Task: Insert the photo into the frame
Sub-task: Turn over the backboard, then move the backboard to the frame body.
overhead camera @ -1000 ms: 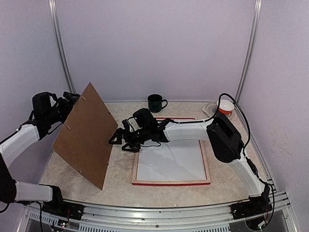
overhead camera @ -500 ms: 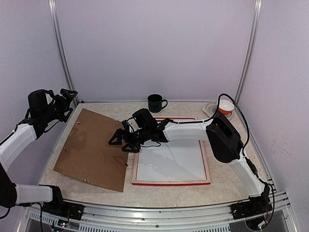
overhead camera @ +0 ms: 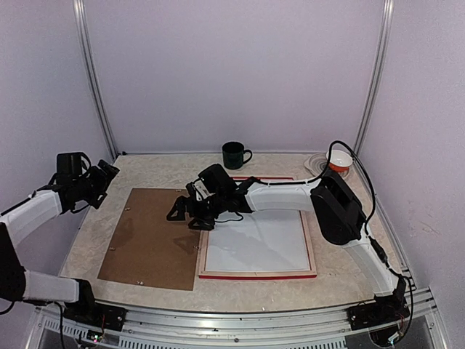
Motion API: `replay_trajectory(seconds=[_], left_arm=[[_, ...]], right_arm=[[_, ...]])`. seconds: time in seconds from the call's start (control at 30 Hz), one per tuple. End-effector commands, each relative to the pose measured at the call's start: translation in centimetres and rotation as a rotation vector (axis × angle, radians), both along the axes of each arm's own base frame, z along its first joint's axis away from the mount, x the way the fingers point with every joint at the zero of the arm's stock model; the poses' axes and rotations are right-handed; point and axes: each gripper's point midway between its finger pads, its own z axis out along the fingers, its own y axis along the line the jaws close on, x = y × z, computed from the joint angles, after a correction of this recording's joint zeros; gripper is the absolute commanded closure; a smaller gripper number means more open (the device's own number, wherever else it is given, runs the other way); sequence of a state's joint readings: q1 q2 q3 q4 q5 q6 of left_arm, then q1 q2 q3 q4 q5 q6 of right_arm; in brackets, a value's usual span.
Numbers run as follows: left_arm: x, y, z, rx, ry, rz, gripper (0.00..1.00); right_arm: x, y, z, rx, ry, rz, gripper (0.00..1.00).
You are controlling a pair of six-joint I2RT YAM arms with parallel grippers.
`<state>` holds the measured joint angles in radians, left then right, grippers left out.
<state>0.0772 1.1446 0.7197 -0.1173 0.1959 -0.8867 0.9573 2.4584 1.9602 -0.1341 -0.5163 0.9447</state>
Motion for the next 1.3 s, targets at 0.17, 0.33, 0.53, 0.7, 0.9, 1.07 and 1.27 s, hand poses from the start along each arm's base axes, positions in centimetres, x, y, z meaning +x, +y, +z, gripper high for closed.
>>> replay_trajectory(seconds=[0.17, 0.33, 0.53, 0.7, 0.9, 1.07, 1.27], left_arm=[[-1.0, 2.2, -6.8, 0.113, 0.198, 0.068, 0.01], [-1.1, 1.5, -8.6, 0.11, 0.224, 0.053, 0.01], [-1.2, 0.8, -8.9, 0.118, 0.225, 0.046, 0.01], [-1.3, 0.5, -9.0, 0.131, 0.229, 0.051, 0.01], [-1.9, 0.5, -10.6, 0.182, 0.294, 0.069, 0.01], [-2.2, 0.9, -10.6, 0.226, 0.303, 0.107, 0.01], [-2.8, 1.1, -12.2, 0.256, 0.364, 0.122, 0.01]], right_arm=[[1.6, -2.4, -1.1, -0.201, -0.079, -0.1, 0.01], [2.2, -4.3, -2.2, -0.314, -0.11, -0.157, 0.01], [2.8, -6.1, -2.8, -0.446, -0.13, -0.218, 0.01], [3.0, -6.8, -3.3, -0.495, -0.128, -0.256, 0.01], [2.9, -7.7, -4.9, -0.574, -0.118, -0.271, 0.01], [2.6, -6.2, -4.6, -0.512, -0.102, -0.25, 0.01], [1.1, -4.3, -5.3, -0.437, -0.03, -0.167, 0.01]])
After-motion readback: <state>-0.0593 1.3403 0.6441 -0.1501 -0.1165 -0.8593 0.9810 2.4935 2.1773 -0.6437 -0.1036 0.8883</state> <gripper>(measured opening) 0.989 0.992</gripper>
